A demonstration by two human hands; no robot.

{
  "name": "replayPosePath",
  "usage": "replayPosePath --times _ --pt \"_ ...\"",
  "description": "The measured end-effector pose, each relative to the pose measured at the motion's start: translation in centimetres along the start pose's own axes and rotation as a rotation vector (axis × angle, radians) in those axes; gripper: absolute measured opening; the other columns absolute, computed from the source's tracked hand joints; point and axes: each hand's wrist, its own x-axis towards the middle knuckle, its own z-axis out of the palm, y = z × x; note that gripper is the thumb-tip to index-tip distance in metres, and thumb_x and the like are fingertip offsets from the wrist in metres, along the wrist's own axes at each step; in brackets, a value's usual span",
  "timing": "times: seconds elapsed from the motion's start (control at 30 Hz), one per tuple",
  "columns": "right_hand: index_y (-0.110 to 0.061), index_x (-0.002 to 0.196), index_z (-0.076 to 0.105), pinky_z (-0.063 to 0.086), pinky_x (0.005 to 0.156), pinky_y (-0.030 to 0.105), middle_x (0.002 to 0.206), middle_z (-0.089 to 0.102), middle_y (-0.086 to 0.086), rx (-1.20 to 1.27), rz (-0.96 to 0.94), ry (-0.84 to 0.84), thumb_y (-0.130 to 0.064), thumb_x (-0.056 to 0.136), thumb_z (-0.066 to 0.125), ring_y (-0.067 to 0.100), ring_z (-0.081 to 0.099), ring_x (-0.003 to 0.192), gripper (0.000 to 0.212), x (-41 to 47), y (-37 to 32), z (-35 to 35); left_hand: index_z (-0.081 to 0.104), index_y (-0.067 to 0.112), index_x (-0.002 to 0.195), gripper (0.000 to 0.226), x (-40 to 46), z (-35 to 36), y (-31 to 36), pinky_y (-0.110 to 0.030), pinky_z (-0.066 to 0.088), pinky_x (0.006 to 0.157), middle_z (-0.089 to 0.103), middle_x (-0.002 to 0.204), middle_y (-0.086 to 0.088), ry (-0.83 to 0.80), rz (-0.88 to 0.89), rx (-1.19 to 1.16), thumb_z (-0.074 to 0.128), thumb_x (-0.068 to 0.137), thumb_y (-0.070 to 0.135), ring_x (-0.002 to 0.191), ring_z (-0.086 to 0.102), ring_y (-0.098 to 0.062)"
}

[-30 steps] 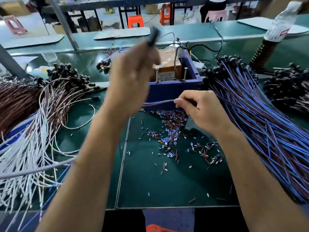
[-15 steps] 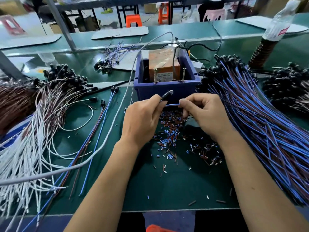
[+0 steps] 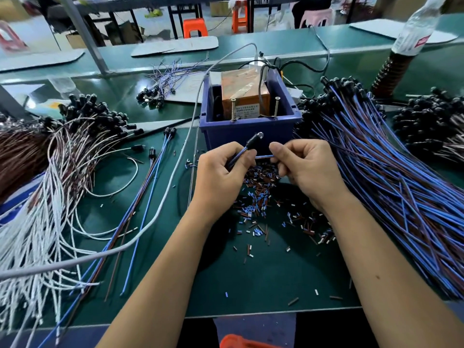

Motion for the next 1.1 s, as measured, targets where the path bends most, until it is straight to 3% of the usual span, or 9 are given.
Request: replayPosePath --times 0.1,0.23,0.3,0.4,0.57,0.73,0.9,1.1 --pt "-0.022 0.067 0.074 0.030 0.040 0.016 0.051 0.059 -0.003 -0.012 -0.012 0.037 -0.039 0.096 0.073 0.006 0.038 0.039 0.034 0.1 -0.1 -0.4 0.063 0.017 0.070 0.030 0.0 0.0 0.1 -0.019 0.025 0.051 0.039 0.051 0.014 -0.022 -0.046 -0.045 0.065 0.099 0.022 0.049 0.032 -0.003" --pt "-0.021 0.070 0.071 0.024 0.042 0.024 0.057 0.055 -0.003 0.114 0.021 0.179 -0.037 0.100 0.069 0.010 0.036 0.045 0.035 0.5 -0.3 -1.8 0.063 0.016 0.071 0.031 0.3 -0.7 -0.3 -0.021 0.023 0.047 0.038 0.052 0.010 0.085 -0.159 -0.288 0.062 0.099 0.028 0.049 0.028 -0.009" --pt "-0.021 0.076 0.072 0.030 0.043 0.017 0.060 0.060 -0.007 0.001 -0.035 0.161 -0.035 0.099 0.071 0.004 0.043 0.046 0.027 0.3 -0.4 -1.2 0.066 0.016 0.074 0.030 0.3 -0.5 -0.3 -0.019 0.026 0.047 0.042 0.054 0.007 0.114 -0.189 -0.373 0.060 0.101 0.027 0.048 0.031 -0.008" --pt "-0.017 0.091 0.077 0.037 0.047 0.008 0.064 0.067 -0.010 -0.044 -0.078 0.067 -0.027 0.097 0.074 -0.001 0.051 0.048 0.011 -0.3 -0.6 1.3 0.068 0.009 0.080 0.029 0.1 0.4 0.0 -0.018 0.033 0.051 0.051 0.058 0.004 0.142 -0.169 -0.338 0.059 0.103 0.025 0.051 0.040 -0.007" --pt "-0.018 0.087 0.079 0.027 0.040 0.018 0.068 0.068 -0.001 0.330 0.016 0.017 -0.011 0.095 0.072 0.008 0.041 0.045 0.013 -0.8 -1.1 3.3 0.067 0.009 0.081 0.021 0.0 1.0 0.2 -0.023 0.044 0.060 0.061 0.064 0.004 0.104 -0.103 -0.298 0.063 0.101 0.014 0.060 0.053 -0.009" --pt "-0.016 0.080 0.079 0.024 0.040 0.020 0.065 0.055 0.009 0.376 0.039 0.018 -0.025 0.080 0.078 0.010 0.037 0.046 0.009 -0.8 -1.1 3.5 0.072 0.016 0.086 0.014 -0.1 1.1 0.2 -0.021 0.050 0.070 0.069 0.076 0.005 0.059 -0.107 -0.376 0.066 0.099 0.014 0.073 0.062 -0.006" --pt "-0.016 0.084 0.075 0.026 0.038 0.019 0.071 0.059 0.007 0.385 0.041 0.025 -0.009 0.095 0.072 0.008 0.040 0.046 0.014 -0.8 -1.2 3.4 0.075 0.016 0.088 0.012 -0.1 1.2 0.1 -0.025 0.054 0.073 0.073 0.080 0.003 0.083 -0.105 -0.400 0.068 0.097 0.016 0.077 0.066 -0.008" --pt "-0.013 0.093 0.056 0.031 0.037 0.019 0.092 0.077 0.012 0.393 -0.027 0.088 -0.010 0.107 0.056 0.014 0.051 0.045 0.014 -0.6 -1.6 3.2 0.076 0.011 0.092 0.009 -0.2 0.8 -0.3 -0.019 0.048 0.069 0.071 0.076 0.001 0.320 -0.070 -0.262 0.070 0.097 0.016 0.071 0.061 -0.004"
